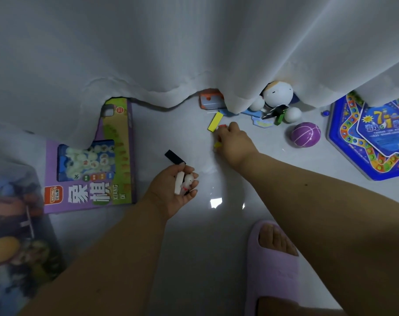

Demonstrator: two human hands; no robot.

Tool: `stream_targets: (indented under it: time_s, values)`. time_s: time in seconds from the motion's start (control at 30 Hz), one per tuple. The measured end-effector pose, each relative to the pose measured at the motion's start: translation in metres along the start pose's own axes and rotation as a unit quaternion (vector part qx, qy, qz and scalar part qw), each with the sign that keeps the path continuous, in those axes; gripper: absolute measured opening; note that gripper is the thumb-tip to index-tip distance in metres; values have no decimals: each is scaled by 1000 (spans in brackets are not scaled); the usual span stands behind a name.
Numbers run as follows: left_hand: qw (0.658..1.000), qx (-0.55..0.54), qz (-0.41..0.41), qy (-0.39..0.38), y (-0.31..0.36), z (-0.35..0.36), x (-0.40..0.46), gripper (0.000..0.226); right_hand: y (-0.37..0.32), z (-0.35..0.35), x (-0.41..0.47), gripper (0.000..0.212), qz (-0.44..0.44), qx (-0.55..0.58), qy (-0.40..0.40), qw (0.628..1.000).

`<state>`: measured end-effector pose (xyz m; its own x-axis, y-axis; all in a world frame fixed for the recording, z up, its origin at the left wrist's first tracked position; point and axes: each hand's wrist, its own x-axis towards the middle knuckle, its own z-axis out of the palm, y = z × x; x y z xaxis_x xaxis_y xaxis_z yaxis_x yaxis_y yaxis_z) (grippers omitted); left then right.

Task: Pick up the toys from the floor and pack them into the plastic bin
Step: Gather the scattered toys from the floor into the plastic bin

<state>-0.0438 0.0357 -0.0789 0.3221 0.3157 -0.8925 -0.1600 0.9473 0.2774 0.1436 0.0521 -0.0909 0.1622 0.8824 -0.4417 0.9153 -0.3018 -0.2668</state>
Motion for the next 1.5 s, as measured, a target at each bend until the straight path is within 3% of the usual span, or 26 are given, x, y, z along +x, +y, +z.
stream_targets:
  time_s: [0.17,0.3,0.37,0.43,0.5,0.63,0.97,1.1,1.27,1.3,1.37,1.43,1.5]
  values:
    - [1000,-9,-9,18,-3,-4,-8,27,-4,-16,-3,28,-12,4,-75,997]
    - [999,-13,-7,31,0,-2,-20,25,-16,-20,-18,17,54,149,-52,986]
    - [999,-12,-1,40,5,0,-26,23,-29,-22,-29,15,95,319,-70,940]
    - [999,-14,7,46,9,1,-35,19,-45,-26,-42,12,118,472,-110,867]
    - [999,-18,15,34,14,1,-47,16,-63,-31,-53,9,103,547,-148,818]
    - [999,-4,43,27,23,-4,-76,16,-96,-43,-74,10,67,569,-183,799]
    - [976,167,120,68,84,-68,-206,18,-219,-83,-137,11,-70,617,-205,756]
    - [946,243,150,152,100,-108,-282,17,-287,-85,-172,16,-124,628,-245,728]
    - [926,245,150,246,91,-167,-348,21,-360,-68,-211,8,-181,555,-278,763]
    - [923,239,144,264,89,-176,-355,20,-369,-64,-216,4,-210,510,-264,792]
    - [919,216,141,298,85,-191,-364,21,-378,-56,-221,26,-299,325,-216,871]
    - [920,184,153,311,84,-202,-370,40,-376,-50,-224,41,-342,220,-186,895]
    - [917,168,164,323,86,-211,-371,67,-366,-46,-224,41,-318,254,-179,896]
